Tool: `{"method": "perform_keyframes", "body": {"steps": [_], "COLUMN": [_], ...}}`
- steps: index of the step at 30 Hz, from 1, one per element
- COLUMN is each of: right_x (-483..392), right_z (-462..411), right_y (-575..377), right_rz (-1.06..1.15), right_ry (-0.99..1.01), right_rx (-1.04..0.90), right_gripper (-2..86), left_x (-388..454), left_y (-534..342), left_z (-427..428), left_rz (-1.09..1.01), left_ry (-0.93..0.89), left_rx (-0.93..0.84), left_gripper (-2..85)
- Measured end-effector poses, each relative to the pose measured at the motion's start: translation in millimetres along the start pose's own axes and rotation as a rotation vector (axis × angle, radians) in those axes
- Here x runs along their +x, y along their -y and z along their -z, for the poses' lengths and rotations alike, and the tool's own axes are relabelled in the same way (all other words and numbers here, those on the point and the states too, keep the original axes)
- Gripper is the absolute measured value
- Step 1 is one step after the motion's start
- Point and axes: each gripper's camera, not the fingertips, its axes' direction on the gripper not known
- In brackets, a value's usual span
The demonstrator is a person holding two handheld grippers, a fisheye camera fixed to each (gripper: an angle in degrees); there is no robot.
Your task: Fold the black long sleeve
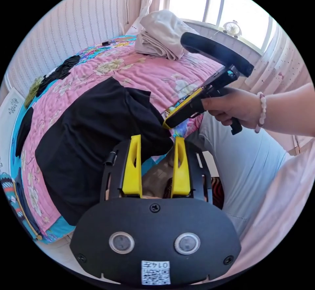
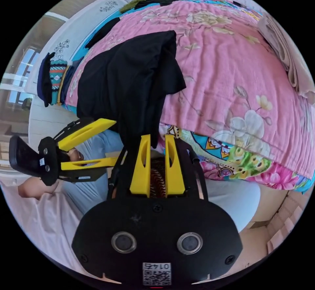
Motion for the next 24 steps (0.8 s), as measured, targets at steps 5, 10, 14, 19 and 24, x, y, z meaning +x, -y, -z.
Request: {"method": "perform_keyframes", "body": {"steps": [5,10,14,19,24], "right_x": [36.8,51.5,98.3,180.4,214.2], "right_z": [13.5,36.9,45.3,27.2,1.0], "right_y": [-13.2,-27.1,-37.3,-31.0,-4.5], "right_rz": [0.041,0.187,0.159,-0.106,-0.248], "right_ry": [0.181,0.286,0.269,0.429,0.534], "right_rx": [0.029,0.084,0.150,0.237,0.257], "right_gripper": [-0.4,0.5,9.9,18.0,16.0], "left_x": [-4.5,-22.5,-37.5,-44.8,-51.4], "left_y": [9.0,16.5,15.4,10.9,8.7], "left_z": [3.3,9.4,19.8,30.9,48.1], "left_rz": [0.051,0.171,0.206,0.204,0.184], "left_ry": [0.012,0.046,0.013,-0.012,-0.019], "left_rx": [0.028,0.005,0.020,0.047,0.065], "left_gripper": [14.0,4.3,2.5,2.1,2.1]}}
